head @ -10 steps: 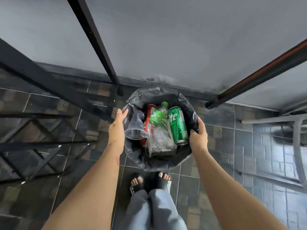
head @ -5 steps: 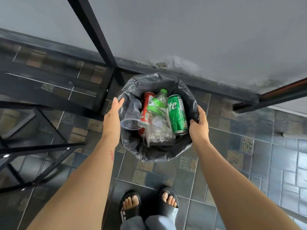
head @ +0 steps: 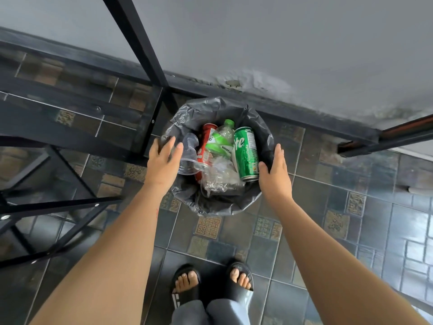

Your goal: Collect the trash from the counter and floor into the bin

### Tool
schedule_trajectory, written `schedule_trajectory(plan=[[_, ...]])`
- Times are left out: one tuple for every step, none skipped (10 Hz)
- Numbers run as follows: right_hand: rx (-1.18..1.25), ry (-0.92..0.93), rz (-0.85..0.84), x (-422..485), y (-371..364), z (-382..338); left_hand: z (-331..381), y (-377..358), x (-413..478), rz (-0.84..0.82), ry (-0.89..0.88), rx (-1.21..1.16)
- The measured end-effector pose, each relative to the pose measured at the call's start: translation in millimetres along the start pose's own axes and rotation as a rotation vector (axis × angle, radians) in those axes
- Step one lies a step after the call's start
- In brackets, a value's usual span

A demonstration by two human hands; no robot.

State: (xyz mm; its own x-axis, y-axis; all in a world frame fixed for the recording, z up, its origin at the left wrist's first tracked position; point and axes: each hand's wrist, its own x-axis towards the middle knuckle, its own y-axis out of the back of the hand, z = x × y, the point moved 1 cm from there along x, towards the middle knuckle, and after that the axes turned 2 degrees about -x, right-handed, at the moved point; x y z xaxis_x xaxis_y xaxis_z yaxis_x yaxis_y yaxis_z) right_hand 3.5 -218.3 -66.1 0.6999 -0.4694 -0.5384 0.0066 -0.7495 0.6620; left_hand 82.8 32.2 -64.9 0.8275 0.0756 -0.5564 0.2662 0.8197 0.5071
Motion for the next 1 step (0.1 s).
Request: schedule_trajectory(plan=[[-0.132, 0.089, 0.043, -24.4, 13.5, -5.8, 7.5, 8.5, -25.3, -0.020, -0.041, 0.205]])
